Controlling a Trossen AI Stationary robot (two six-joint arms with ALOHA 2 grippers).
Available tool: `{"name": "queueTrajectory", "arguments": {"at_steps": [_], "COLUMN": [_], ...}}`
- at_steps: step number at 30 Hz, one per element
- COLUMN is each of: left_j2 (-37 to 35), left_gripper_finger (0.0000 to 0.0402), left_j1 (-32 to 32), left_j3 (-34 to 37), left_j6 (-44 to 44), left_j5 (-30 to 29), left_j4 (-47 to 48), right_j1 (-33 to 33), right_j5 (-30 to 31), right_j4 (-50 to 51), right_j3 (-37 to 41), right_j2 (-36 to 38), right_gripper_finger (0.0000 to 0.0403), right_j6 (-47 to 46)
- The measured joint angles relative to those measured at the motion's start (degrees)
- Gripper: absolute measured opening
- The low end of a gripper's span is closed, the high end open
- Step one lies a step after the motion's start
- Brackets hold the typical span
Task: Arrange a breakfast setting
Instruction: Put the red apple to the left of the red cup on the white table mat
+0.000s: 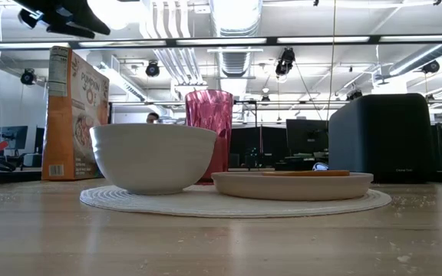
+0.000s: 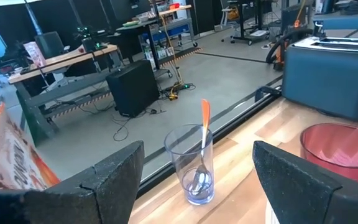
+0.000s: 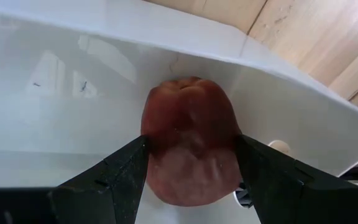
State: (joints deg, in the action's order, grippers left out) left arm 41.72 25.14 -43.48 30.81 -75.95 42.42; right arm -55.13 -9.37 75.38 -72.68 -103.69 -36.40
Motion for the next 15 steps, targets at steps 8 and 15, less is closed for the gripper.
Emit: {"name": "queueTrajectory", "arguments": {"at_steps": [8, 15], "left_j2": [1.6, 2.8], "left_gripper_finger": [0.0283, 0.0283], "left_j1": [0.0, 0.0], "left_j3": [0.0, 0.0], "left_j6": [0.2, 0.2], "left_j5": [0.6, 0.7], "left_j4": [-0.4, -0.6], "right_j1": [0.0, 0.0], "right_j5": [0.1, -0.1], "right_j4": [-0.3, -0.7], "right_j3": [0.2, 0.4], "right_j2": [-0.4, -0.5], "right_gripper_finger": [0.0230, 0.0180], "right_j6": [0.0, 0.0]}}
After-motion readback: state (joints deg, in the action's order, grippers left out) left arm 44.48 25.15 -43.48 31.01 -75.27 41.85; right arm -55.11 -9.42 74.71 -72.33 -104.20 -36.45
